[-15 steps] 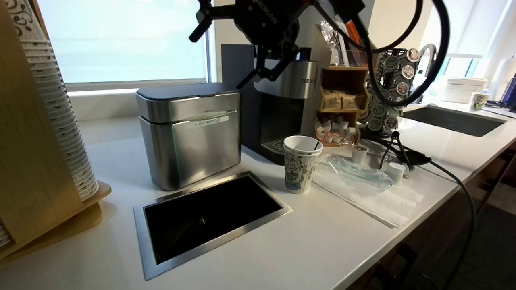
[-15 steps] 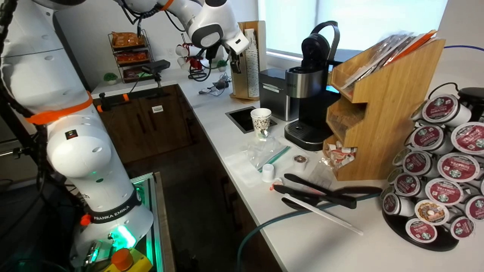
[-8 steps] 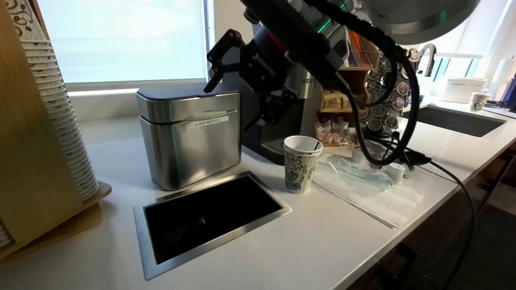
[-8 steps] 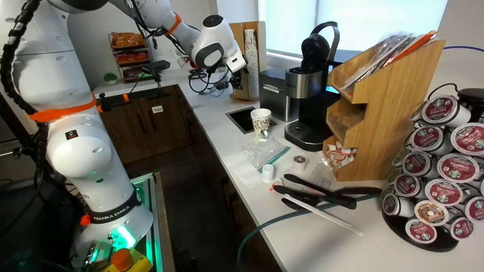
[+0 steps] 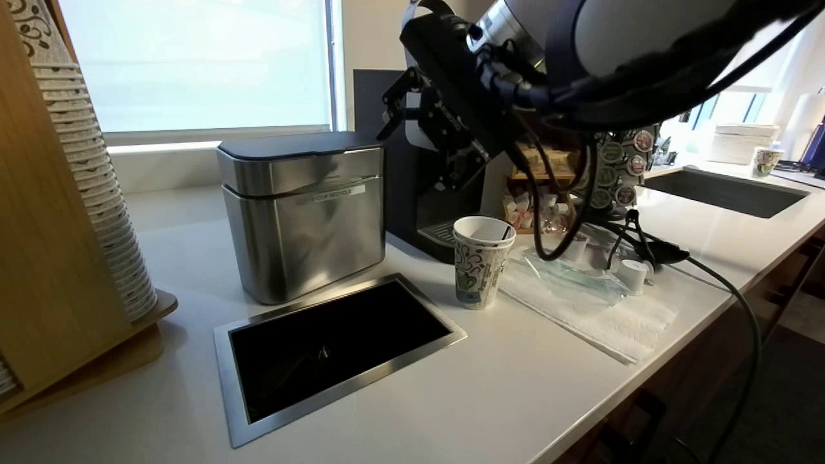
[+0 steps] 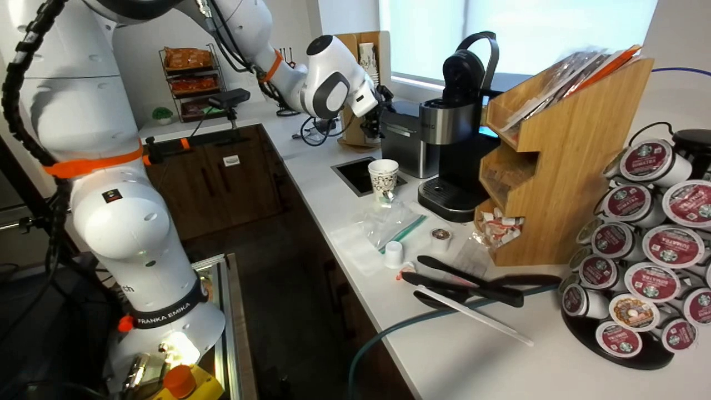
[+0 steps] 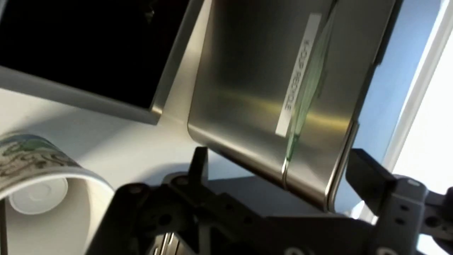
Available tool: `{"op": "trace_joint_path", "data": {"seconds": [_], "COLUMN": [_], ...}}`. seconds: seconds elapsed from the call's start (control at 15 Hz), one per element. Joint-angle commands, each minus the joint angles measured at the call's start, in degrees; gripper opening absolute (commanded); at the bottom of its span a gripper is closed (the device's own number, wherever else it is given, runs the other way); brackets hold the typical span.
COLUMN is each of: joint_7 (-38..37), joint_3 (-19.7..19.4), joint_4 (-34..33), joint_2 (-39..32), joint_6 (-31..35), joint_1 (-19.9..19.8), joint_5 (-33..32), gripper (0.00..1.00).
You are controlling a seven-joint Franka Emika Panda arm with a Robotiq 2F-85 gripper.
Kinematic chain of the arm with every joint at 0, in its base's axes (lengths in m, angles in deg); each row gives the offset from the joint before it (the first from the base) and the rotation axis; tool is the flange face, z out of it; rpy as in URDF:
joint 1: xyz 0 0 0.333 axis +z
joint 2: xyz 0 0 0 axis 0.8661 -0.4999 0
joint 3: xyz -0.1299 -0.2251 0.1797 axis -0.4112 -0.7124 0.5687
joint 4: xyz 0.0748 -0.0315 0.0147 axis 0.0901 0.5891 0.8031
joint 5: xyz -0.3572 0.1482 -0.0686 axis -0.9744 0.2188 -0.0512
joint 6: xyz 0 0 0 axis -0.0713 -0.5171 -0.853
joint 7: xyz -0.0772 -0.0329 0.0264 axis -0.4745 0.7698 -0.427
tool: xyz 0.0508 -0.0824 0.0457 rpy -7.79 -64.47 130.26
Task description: Open the lid of the silver bin
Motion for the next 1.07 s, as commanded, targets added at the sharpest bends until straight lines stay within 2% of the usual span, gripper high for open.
{"op": "trace_joint_path", "data": {"seconds": [0.0,0.07,0.2,0.27,0.33,0.4,0.47,0.6,0.73,0.87,1.0], "joint_7": [-15.16,-19.06,-26.24,-25.84,-24.9,-21.79,-22.14,-22.41,-22.42,-24.36,-24.73], "joint_3": [-15.81,-20.4,-29.49,-32.26,-31.94,-29.22,-30.25,-30.55,-30.88,-32.23,-31.15], "joint_4": [-2.95,-5.36,-9.59,-9.64,-9.68,-7.78,-8.43,-8.94,-9.04,-12.21,-15.11], "joint_2": [-3.23,-4.82,-6.98,-6.53,-6.27,-4.96,-5.26,-5.64,-5.84,-8.33,-10.51], "joint_6": [3.54,3.55,1.7,0.71,0.79,2.13,2.02,1.81,1.8,2.22,3.25], "joint_1": [9.89,12.67,21.08,25.35,26.76,21.29,23.86,26.27,26.46,28.02,28.25], "joint_5": [-12.02,-15.61,-22.22,-23.34,-24.58,-21.73,-22.31,-22.36,-22.47,-22.03,-21.07], "gripper": [1.0,1.0,1.0,1.0,1.0,1.0,1.0,1.0,1.0,1.0,1.0]}}
